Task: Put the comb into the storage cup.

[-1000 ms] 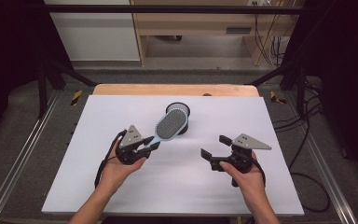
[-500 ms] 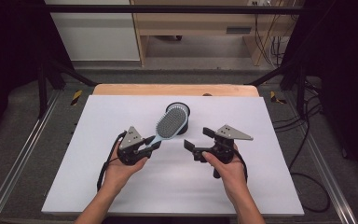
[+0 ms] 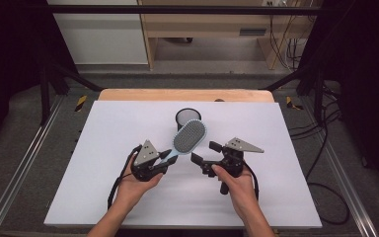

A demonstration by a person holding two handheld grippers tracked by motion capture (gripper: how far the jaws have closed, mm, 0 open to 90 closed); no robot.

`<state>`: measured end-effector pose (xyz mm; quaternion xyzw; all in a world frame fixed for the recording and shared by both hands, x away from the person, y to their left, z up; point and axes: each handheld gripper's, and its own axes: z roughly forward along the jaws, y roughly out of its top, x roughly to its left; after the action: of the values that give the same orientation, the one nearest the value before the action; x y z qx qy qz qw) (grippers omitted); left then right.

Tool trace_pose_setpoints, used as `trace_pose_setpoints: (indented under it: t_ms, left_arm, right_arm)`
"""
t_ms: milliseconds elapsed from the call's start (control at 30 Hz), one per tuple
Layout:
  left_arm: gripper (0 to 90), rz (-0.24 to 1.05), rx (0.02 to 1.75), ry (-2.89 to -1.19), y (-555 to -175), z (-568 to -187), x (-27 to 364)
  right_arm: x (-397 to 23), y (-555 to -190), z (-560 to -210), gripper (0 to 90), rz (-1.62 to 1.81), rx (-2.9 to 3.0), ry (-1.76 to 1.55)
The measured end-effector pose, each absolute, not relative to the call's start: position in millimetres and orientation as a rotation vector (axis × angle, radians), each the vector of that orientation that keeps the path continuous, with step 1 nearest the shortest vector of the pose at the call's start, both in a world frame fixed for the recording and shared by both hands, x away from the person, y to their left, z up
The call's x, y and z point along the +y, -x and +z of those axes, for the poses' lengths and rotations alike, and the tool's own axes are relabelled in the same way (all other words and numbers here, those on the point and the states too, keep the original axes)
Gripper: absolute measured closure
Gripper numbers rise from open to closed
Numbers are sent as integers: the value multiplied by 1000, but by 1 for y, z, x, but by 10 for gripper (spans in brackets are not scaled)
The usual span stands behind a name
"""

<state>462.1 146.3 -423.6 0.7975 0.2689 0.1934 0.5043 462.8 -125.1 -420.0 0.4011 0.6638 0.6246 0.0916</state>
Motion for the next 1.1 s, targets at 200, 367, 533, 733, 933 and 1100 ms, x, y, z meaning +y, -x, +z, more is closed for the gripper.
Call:
trace_pose_setpoints:
  t_ms: [200,367,533,733,933,1100]
  left_arm:
    - [696,465,624,-1926,-456,-426,138]
    - [695,454,605,-1918,-452,-426,131]
    - [695,450,582,-1921,-447,-426,125]
    - [695,446,562,-1910,-443,-428,121]
    - [695,439,548,-1903,-442,-427,119]
    - [695,428,543,-1896,-443,-429,120]
  right_arm:
    - [-120,-463,-423,65,1861,1985,-1191]
    - [-119,-462,-423,82,1870,1964,-1176]
    - [-121,-464,-424,100,1917,1953,-1206]
    - [-124,-466,-424,139,1993,1931,-1235]
    - [-126,-466,-424,205,2022,1918,-1239]
    - [-129,-468,-427,277,2057,1905,-1255]
